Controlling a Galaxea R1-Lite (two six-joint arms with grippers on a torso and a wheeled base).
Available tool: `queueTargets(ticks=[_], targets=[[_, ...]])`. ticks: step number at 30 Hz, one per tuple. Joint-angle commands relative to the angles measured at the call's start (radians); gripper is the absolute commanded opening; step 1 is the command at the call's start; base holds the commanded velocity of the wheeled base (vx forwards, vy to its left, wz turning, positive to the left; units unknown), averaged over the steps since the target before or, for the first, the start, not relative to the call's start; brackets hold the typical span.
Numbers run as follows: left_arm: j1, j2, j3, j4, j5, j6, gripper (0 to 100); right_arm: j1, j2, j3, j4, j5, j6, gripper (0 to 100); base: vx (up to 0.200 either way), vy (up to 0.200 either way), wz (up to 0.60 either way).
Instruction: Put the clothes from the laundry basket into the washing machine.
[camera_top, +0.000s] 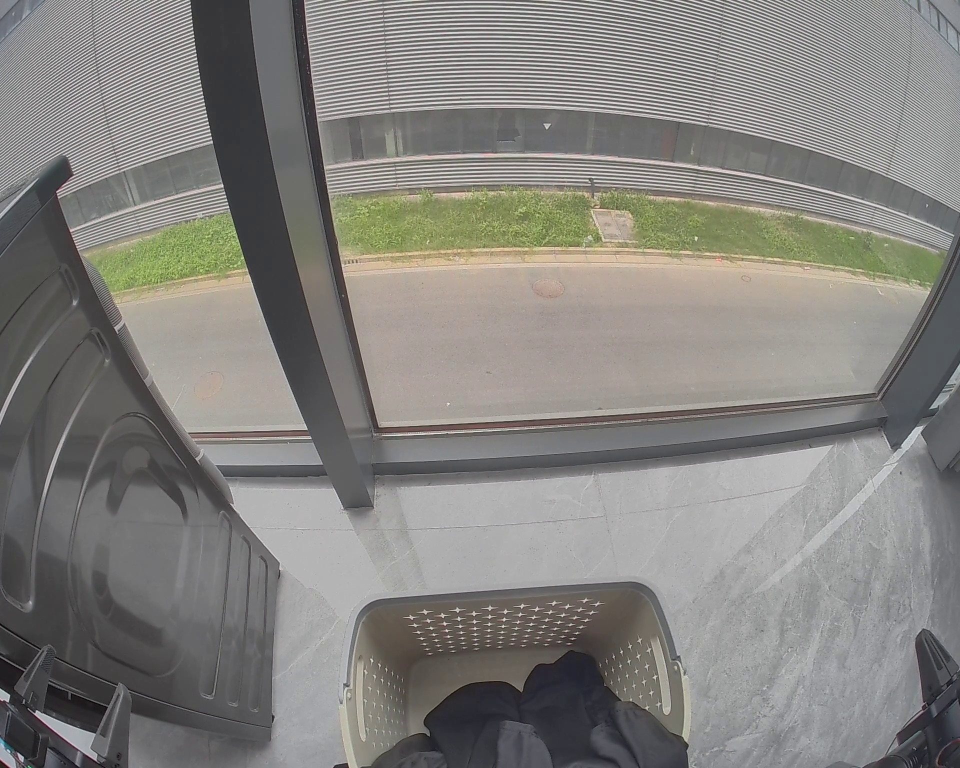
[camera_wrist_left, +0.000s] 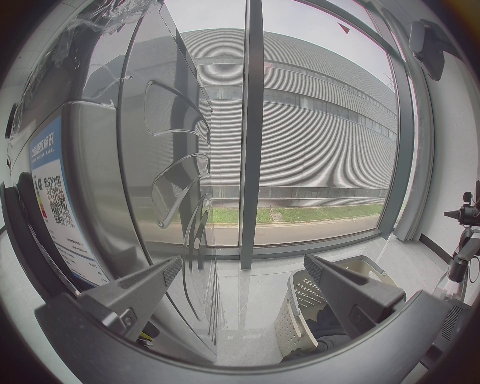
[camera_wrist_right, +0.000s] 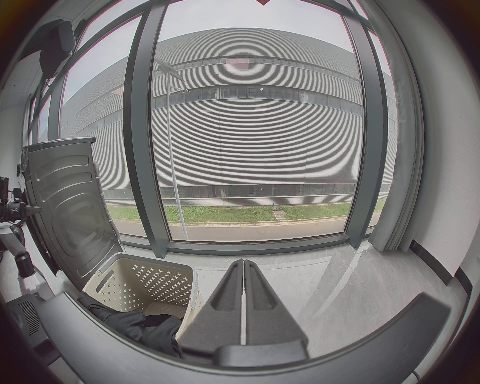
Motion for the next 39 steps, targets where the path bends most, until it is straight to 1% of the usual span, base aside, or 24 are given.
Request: queueTargets(ticks=[1, 17, 39], targets=[[0.001, -0.018, 0.018, 0.000, 0.000, 0.000, 100, 0.001, -0.008, 0.018, 0.000, 0.000, 0.000, 0, 0.000, 0.000, 0.00], [-0.001, -0.018, 0.018, 0.000, 0.000, 0.001, 100, -0.001, -0.008, 0.018, 0.000, 0.000, 0.000, 0, 0.000, 0.000, 0.00], [-0.001, -0.018, 0.018, 0.000, 0.000, 0.001, 100, 0.001, -0.008, 0.018, 0.000, 0.000, 0.000, 0, -0.200, 0.000, 0.00]])
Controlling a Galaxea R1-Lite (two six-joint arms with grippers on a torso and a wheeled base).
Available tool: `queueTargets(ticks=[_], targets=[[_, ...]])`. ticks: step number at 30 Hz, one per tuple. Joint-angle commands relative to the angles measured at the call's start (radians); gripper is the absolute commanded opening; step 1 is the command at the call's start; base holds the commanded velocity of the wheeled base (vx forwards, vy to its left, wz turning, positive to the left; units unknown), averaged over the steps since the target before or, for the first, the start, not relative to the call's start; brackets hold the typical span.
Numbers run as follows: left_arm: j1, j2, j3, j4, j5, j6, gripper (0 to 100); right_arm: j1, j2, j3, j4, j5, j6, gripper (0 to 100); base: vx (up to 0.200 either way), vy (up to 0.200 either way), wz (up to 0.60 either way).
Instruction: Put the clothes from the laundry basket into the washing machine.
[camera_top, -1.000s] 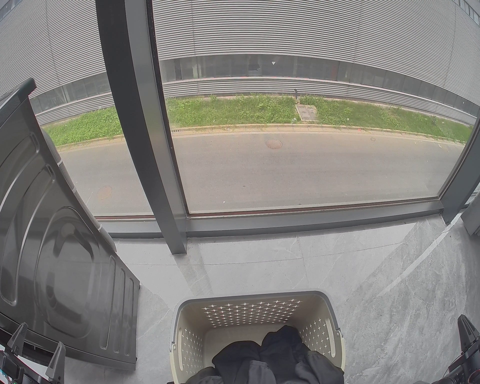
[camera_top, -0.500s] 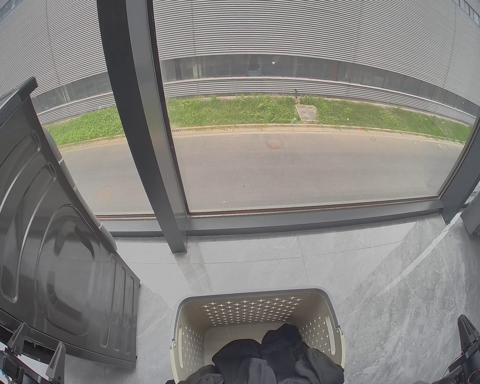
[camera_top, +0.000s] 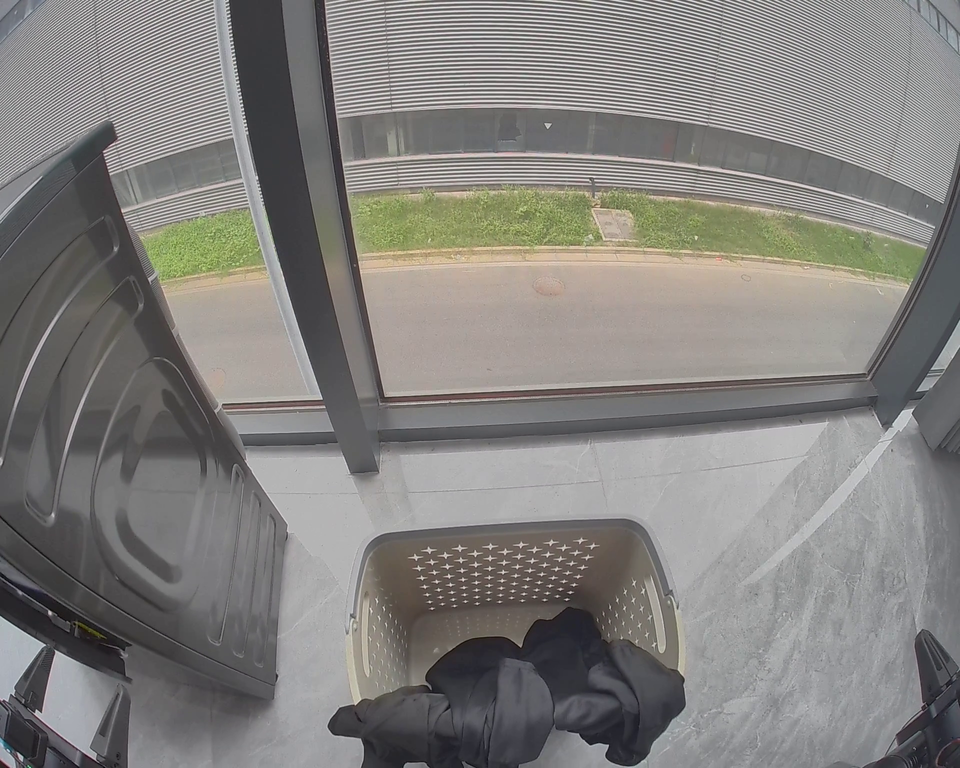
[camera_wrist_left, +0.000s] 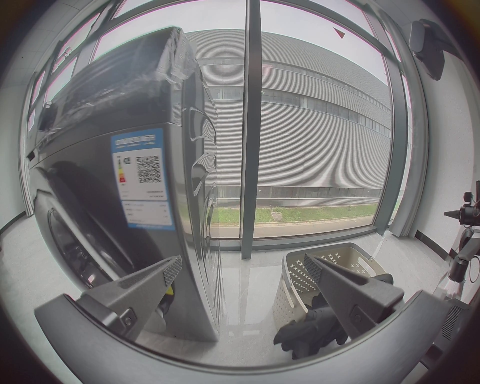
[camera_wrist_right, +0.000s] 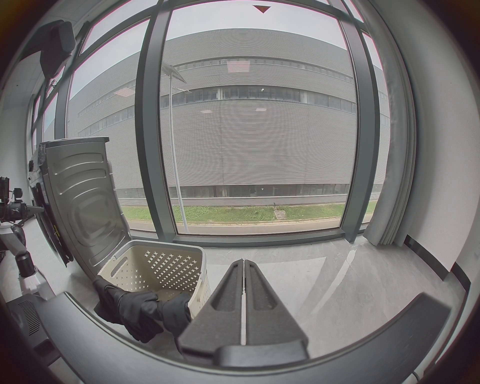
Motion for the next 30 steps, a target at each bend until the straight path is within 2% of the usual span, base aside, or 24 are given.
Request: queueTargets(ticks=[1, 11, 30], targets=[[0.000, -0.018, 0.018, 0.000, 0.000, -0.002, 100, -0.001, -0.008, 0.018, 0.000, 0.000, -0.001, 0, -0.200, 0.000, 0.00], [0.000, -0.018, 0.018, 0.000, 0.000, -0.002, 100, 0.000, -0.008, 0.018, 0.000, 0.000, -0.001, 0, -0.020, 0.000, 0.00], [0.001, -0.018, 0.016, 0.000, 0.000, -0.002, 100, 0.000, -0.008, 0.018, 0.000, 0.000, -0.001, 0, 0.000, 0.200, 0.00]])
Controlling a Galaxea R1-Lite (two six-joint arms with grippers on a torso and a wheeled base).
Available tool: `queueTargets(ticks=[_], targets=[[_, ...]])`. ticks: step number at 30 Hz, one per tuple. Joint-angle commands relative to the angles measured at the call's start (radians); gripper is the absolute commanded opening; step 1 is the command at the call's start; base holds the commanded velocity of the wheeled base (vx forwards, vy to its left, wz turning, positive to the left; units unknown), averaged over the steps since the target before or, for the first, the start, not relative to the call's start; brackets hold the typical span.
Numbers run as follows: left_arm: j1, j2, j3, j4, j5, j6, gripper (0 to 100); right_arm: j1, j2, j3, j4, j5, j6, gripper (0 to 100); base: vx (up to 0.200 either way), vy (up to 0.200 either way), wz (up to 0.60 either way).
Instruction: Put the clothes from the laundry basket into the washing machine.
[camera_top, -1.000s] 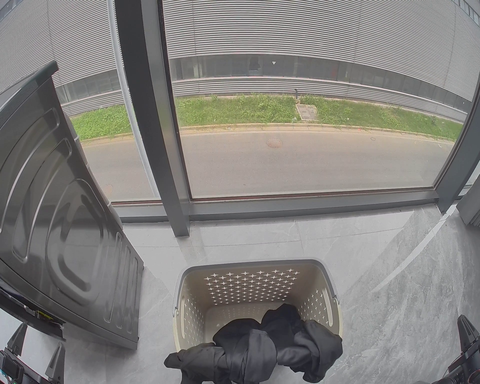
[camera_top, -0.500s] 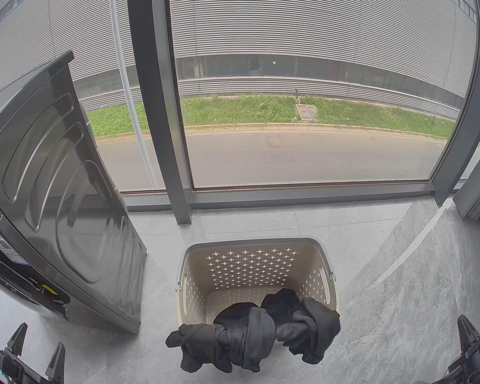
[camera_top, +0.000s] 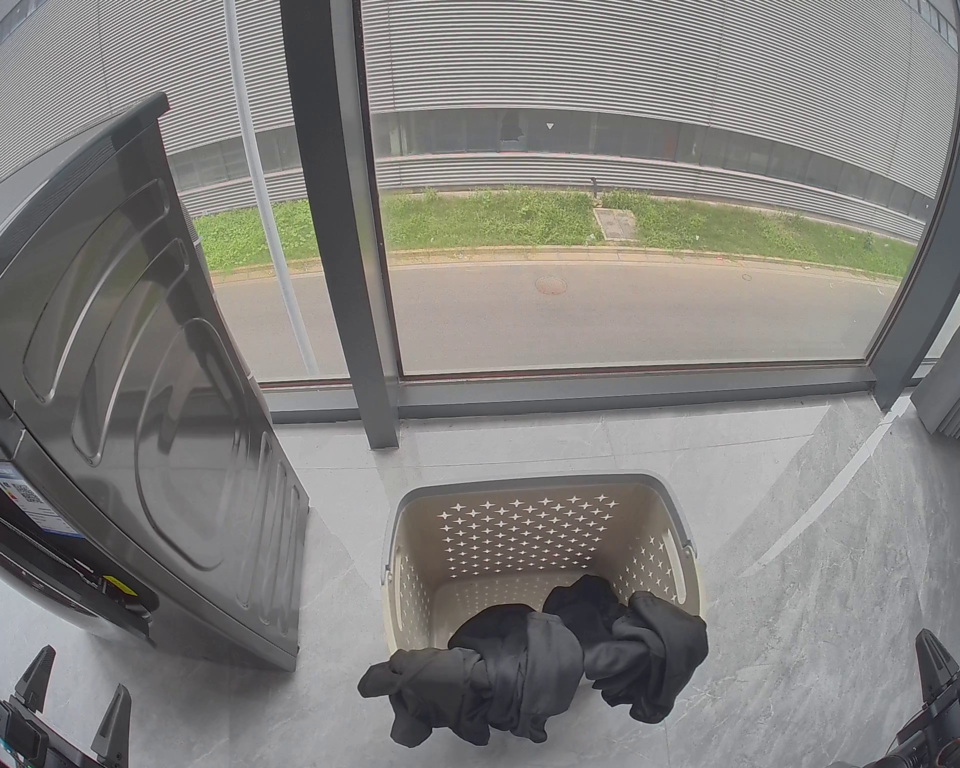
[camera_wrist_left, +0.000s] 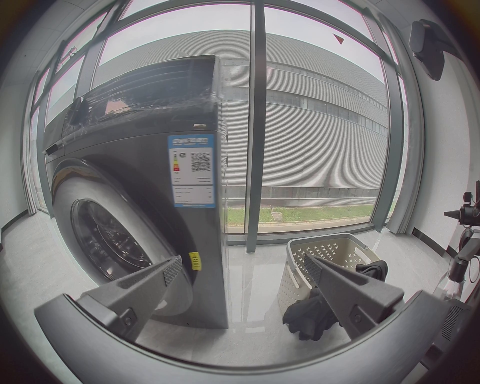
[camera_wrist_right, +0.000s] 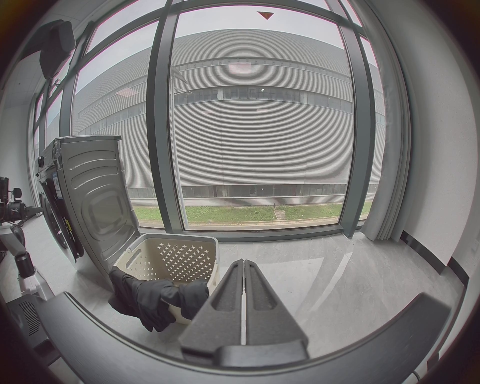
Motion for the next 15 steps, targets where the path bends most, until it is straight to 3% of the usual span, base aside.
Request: queueTargets(ticks=[1, 15], targets=[[0.001, -0.018, 0.016, 0.000, 0.000, -0.001, 100, -0.001, -0.008, 0.018, 0.000, 0.001, -0.001, 0, 0.000, 0.200, 0.00], [-0.001, -0.018, 0.016, 0.000, 0.000, -0.001, 100, 0.001, -0.008, 0.018, 0.000, 0.001, -0.001, 0, 0.000, 0.200, 0.00]])
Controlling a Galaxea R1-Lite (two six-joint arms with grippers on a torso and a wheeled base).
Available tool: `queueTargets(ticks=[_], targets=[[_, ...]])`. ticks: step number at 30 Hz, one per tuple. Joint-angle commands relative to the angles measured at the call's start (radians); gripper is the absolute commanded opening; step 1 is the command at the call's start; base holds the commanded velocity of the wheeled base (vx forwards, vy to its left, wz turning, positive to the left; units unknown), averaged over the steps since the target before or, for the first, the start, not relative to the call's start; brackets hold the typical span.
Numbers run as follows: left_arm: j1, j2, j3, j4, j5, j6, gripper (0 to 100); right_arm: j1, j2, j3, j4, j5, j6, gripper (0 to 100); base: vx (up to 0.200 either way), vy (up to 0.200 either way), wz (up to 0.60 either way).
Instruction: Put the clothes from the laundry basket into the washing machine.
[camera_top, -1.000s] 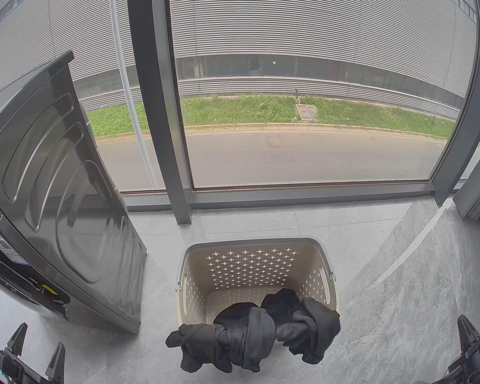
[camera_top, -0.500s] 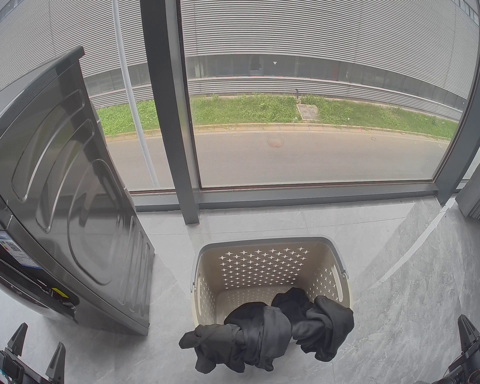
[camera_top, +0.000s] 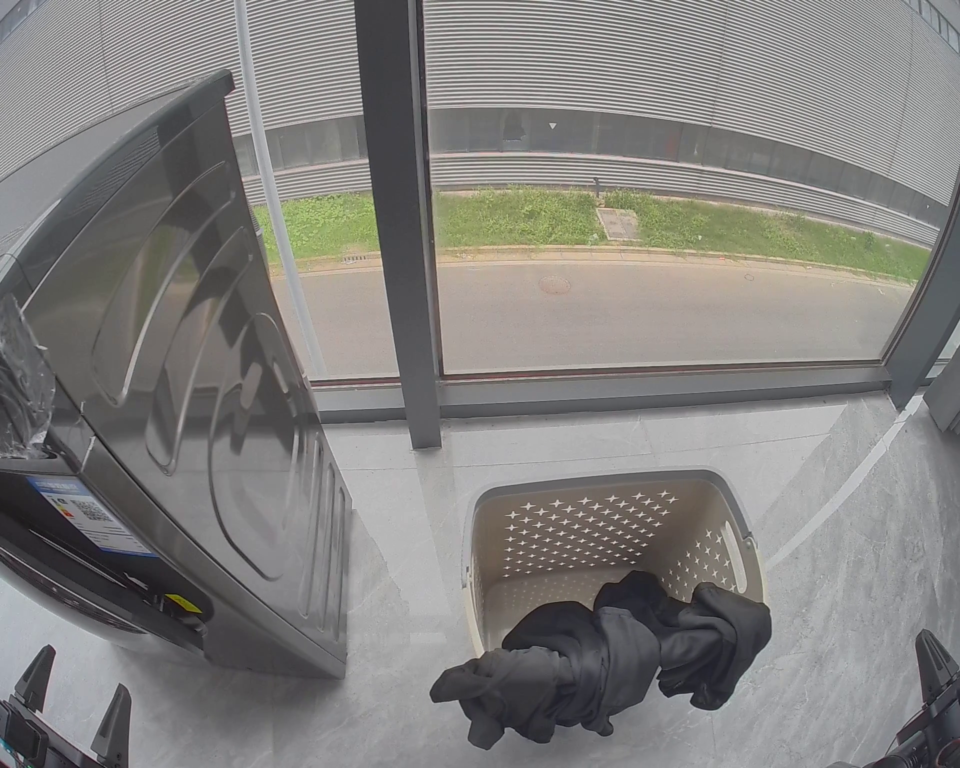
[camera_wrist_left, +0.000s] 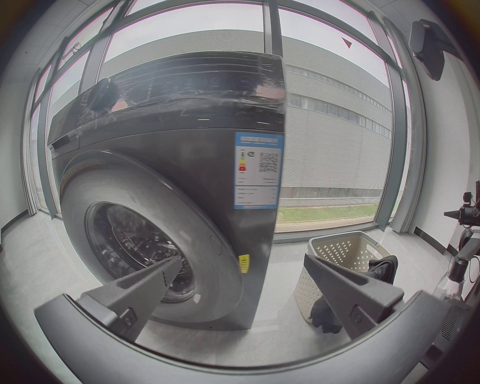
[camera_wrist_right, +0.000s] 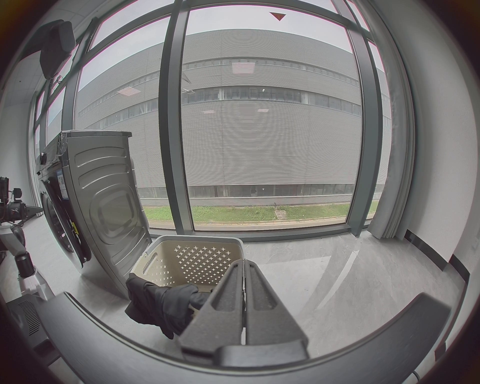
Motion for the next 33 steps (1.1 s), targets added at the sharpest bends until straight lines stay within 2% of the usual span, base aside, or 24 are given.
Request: queueTargets(ticks=[1, 14, 20, 29, 33], targets=[[0.000, -0.018, 0.016, 0.000, 0.000, -0.001, 100, -0.001, -0.008, 0.018, 0.000, 0.000, 0.000, 0, 0.000, 0.200, 0.00], [0.000, -0.018, 0.016, 0.000, 0.002, -0.001, 100, -0.001, -0.008, 0.018, 0.000, 0.000, 0.000, 0, 0.000, 0.200, 0.00], [0.000, -0.018, 0.016, 0.000, 0.002, -0.002, 100, -0.001, -0.008, 0.018, 0.000, 0.000, 0.000, 0, 0.000, 0.000, 0.00], [0.000, -0.018, 0.016, 0.000, 0.002, -0.004, 100, 0.001, -0.008, 0.018, 0.000, 0.000, 0.000, 0, -0.200, 0.000, 0.00], [0.000, -0.018, 0.016, 0.000, 0.002, -0.004, 100, 0.001, -0.008, 0.018, 0.000, 0.000, 0.000, 0, 0.000, 0.000, 0.00]])
